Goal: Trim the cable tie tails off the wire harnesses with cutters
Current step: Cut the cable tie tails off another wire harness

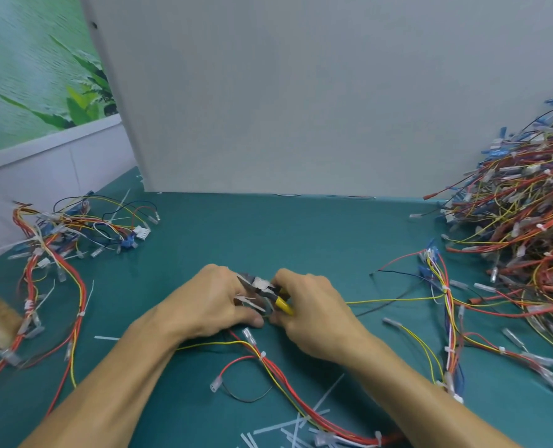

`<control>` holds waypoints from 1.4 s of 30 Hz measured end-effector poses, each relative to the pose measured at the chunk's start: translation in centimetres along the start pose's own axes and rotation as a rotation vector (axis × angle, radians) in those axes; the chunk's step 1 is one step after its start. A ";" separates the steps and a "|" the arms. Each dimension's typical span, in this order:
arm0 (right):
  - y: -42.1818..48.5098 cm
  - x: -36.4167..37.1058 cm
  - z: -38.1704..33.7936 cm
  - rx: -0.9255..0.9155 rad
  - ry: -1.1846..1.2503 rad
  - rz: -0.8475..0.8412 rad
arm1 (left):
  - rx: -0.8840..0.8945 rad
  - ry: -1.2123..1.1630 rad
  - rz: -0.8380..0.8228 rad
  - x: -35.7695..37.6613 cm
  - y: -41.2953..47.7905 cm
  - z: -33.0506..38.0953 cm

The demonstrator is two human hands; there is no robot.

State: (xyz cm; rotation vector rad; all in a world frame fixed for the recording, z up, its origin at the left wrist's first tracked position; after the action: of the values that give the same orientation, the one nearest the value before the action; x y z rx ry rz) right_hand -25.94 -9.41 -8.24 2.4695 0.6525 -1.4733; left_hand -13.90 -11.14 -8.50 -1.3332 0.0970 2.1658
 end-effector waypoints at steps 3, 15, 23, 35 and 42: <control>-0.2 -0.2 0.0 -0.042 0.021 -0.001 | 0.083 0.002 0.021 0.0 -0.1 0.5; -0.7 -1.7 3.1 -0.018 0.046 -0.051 | 0.082 0.131 0.092 -1.3 -0.8 -0.1; -2.9 -7.6 3.5 0.060 0.019 0.023 | 0.166 0.087 0.211 -1.0 0.1 4.1; -5.2 -6.6 4.7 0.223 0.196 -0.004 | 0.197 -0.002 0.031 1.9 1.8 5.3; -5.4 -8.9 4.7 0.237 0.159 0.312 | 0.224 0.140 -0.076 2.5 0.8 4.5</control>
State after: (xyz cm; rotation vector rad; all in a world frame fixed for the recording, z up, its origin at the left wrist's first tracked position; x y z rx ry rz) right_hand -35.73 -8.83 -2.44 2.7309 0.1074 -1.3096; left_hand -18.72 -9.07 -8.52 -1.3341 0.3288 1.9332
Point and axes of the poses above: each hand's wrist, its own y-axis towards the middle knuckle, its own x-axis out of the palm, z = x × y, the point moved 8 cm from there along y, towards the middle knuckle, and after that the axes turned 15 degrees about -z, right-handed, at the moved point
